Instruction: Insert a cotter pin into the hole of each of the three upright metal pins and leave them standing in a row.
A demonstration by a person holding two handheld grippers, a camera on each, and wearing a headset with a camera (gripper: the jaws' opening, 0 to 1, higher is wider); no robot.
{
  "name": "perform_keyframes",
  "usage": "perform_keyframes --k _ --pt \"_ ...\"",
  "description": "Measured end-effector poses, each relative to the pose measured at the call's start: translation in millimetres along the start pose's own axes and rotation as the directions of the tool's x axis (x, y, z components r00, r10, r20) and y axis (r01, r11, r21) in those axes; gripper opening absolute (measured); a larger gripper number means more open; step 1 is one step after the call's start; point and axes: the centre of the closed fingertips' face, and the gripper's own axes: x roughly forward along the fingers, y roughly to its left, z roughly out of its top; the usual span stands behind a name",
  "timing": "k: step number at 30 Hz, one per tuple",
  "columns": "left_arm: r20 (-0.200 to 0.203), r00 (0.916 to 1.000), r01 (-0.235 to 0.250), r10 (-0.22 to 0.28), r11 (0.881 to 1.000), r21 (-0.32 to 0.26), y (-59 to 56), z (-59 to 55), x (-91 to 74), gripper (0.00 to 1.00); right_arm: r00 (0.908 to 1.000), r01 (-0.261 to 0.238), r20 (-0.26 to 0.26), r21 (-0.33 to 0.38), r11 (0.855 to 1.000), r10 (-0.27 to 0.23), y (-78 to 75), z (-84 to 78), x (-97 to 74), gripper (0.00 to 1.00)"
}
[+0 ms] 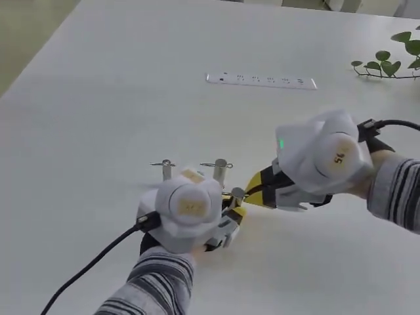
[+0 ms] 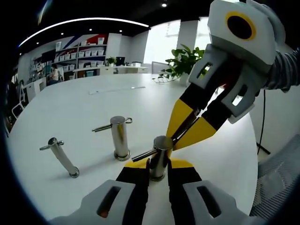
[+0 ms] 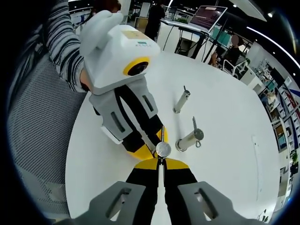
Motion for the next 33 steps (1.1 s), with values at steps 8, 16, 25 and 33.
perform_keyframes --k 8,16,25,33 --pt "-0.001 1.0000 -0.003 0.003 1.000 -0.008 0.8 0.0 0.1 0.11 0.9998 0.017 0.013 0.075 0.997 -0.018 -2.5 -1.4 -0.2 0.00" --pt "-0.015 0.9999 -0.003 0.003 1.000 -0.005 0.8 -1.8 -0.8 0.12 0.9980 0.010 0.059 0.196 0.981 -0.022 -6.8 7.1 0.1 0.13" --pt "-0.049 0.9986 0.022 -0.022 1.000 0.003 -1.4 -6.7 -6.0 0.21 0.9974 -0.027 0.071 0.263 0.964 0.009 -5.0 9.3 12.8 0.12" --pt "-0.070 0.9970 0.033 -0.032 0.999 0.012 -1.2 -8.3 -12.7 0.28 0.9969 -0.050 0.073 0.280 0.959 0.031 -2.9 10.3 17.1 0.09"
